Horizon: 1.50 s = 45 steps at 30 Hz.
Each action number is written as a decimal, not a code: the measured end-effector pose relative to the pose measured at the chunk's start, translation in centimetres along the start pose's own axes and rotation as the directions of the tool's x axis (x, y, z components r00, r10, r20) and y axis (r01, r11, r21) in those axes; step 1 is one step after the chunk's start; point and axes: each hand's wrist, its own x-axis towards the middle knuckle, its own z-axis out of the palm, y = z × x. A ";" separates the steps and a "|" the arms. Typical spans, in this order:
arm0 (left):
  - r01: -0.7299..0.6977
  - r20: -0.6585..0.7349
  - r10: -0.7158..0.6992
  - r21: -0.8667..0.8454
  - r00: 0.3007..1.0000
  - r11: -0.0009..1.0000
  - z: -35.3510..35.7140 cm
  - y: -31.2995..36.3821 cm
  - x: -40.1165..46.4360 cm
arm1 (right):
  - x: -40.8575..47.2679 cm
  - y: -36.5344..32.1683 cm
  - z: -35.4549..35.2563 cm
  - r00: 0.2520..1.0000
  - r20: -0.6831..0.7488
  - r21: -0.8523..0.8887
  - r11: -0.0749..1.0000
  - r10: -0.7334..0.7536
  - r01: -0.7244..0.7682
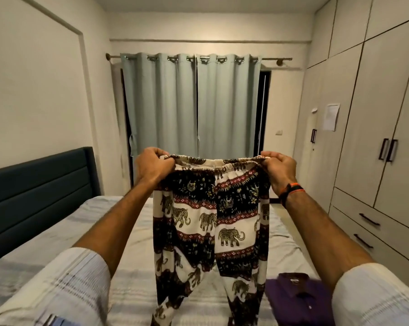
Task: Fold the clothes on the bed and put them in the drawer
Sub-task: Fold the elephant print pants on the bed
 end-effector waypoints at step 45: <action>-0.113 0.004 0.147 0.654 0.989 0.748 -3.1 1.0 6.4 | 2.0 -2.8 4.5 0.896 0.437 -0.157 0.974 -0.078 0.161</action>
